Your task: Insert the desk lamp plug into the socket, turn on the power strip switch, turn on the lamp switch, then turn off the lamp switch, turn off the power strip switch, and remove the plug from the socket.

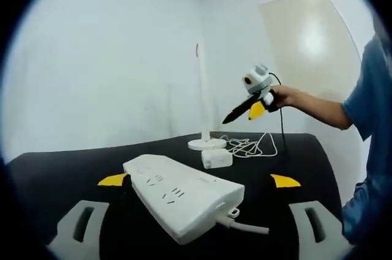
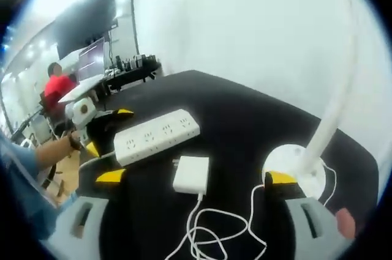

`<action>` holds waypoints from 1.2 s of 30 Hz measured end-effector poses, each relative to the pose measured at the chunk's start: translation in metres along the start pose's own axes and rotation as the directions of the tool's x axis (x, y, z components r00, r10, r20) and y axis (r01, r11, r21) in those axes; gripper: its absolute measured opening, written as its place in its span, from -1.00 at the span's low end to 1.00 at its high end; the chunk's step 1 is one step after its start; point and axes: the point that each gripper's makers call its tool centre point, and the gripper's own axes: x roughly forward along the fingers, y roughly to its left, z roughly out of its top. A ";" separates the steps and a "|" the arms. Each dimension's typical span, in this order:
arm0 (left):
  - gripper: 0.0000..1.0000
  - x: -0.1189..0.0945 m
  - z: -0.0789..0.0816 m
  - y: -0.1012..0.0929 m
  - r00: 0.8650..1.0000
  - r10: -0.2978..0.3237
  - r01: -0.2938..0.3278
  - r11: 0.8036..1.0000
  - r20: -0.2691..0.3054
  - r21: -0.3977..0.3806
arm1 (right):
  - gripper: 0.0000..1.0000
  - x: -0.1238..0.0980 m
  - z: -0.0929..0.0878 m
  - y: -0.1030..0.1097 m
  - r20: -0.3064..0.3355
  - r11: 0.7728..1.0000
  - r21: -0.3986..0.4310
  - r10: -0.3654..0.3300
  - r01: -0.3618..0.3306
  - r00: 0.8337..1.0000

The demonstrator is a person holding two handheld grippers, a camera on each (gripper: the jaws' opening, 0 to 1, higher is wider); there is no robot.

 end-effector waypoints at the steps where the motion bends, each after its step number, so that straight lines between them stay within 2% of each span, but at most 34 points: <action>1: 0.78 0.000 0.000 0.001 1.000 0.000 0.000 1.000 0.002 -0.005 | 0.82 -0.003 -0.002 0.000 0.004 1.000 -0.001 -0.001 0.001 1.000; 5: 0.78 0.000 0.001 0.000 1.000 -0.001 0.001 1.000 0.003 -0.012 | 0.82 -0.010 -0.001 -0.009 0.042 1.000 -0.008 -0.019 0.020 0.999; 10: 0.78 -0.002 0.005 0.001 1.000 0.011 -0.010 1.000 0.021 -0.020 | 0.87 -0.018 0.001 -0.009 0.092 0.999 0.011 -0.031 0.030 0.995; 20: 0.78 -0.004 0.006 -0.002 1.000 0.013 -0.012 1.000 0.026 -0.021 | 0.87 -0.030 -0.008 -0.016 0.107 0.998 0.030 -0.058 0.055 0.993; 26: 0.78 -0.002 0.008 0.000 0.999 0.003 -0.002 0.999 0.032 -0.040 | 0.92 -0.039 -0.007 -0.014 0.183 0.998 0.052 -0.056 0.047 0.982; 30: 0.78 0.001 0.008 -0.001 1.000 -0.018 0.020 0.998 0.025 -0.053 | 0.92 -0.042 -0.007 -0.011 0.207 0.997 0.058 -0.067 0.057 0.976; 33: 0.78 0.003 0.001 0.002 1.000 -0.017 0.016 0.999 -0.023 -0.038 | 0.92 -0.046 -0.012 -0.009 0.207 0.996 0.056 -0.081 0.071 0.975; 36: 0.78 -0.001 0.002 0.006 0.999 -0.014 0.013 1.000 -0.038 -0.026 | 0.92 -0.052 -0.015 -0.013 0.220 0.994 0.060 -0.105 0.094 0.970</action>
